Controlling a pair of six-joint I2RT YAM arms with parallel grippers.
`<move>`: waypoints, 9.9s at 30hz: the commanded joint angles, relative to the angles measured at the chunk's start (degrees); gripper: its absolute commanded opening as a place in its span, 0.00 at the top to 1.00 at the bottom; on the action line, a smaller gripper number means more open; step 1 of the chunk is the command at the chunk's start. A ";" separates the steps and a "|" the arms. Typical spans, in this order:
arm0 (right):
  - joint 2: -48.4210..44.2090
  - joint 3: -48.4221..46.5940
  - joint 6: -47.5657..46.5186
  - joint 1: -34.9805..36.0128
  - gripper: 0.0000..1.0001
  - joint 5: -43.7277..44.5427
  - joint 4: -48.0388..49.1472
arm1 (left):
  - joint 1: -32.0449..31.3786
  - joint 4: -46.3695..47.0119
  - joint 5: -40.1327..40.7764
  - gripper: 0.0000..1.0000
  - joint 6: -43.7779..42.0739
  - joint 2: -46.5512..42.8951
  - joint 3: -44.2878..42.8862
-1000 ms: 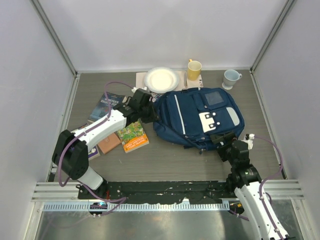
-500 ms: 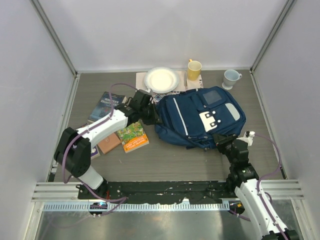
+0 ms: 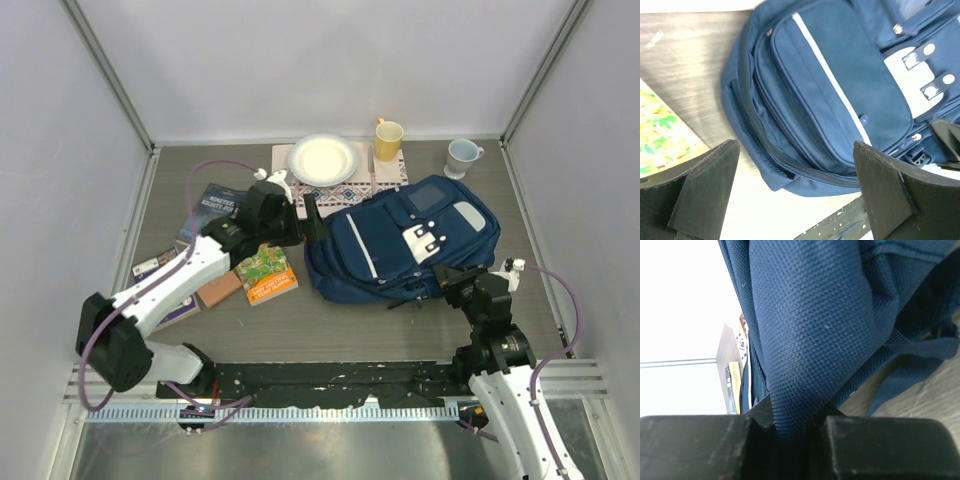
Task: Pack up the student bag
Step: Pick up the student bag at the center of the board, then unzip the student bag at the center of the board.
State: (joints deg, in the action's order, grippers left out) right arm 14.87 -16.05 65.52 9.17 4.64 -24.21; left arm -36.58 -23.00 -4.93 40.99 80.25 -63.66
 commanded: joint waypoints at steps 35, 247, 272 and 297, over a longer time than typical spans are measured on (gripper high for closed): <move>15.54 -23.59 30.02 1.99 0.99 11.18 -16.31 | -44.80 22.74 30.75 0.03 -1.70 0.77 3.21; 46.90 -32.99 -38.36 -6.00 0.97 -21.18 -2.34 | -50.87 20.71 32.19 1.00 -1.18 3.76 15.06; 23.83 -31.24 -24.66 -6.00 0.10 -6.98 -31.77 | -50.70 23.18 28.92 1.00 -2.58 12.48 5.48; 12.99 -17.69 -17.53 -6.01 0.99 -21.10 -30.03 | -50.79 23.97 27.08 1.00 -8.47 12.21 0.72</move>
State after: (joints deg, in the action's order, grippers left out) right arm 27.40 -30.81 48.14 3.16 -19.59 -58.13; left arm -86.65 -4.49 22.85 34.26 95.92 -61.58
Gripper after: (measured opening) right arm 0.140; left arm 0.033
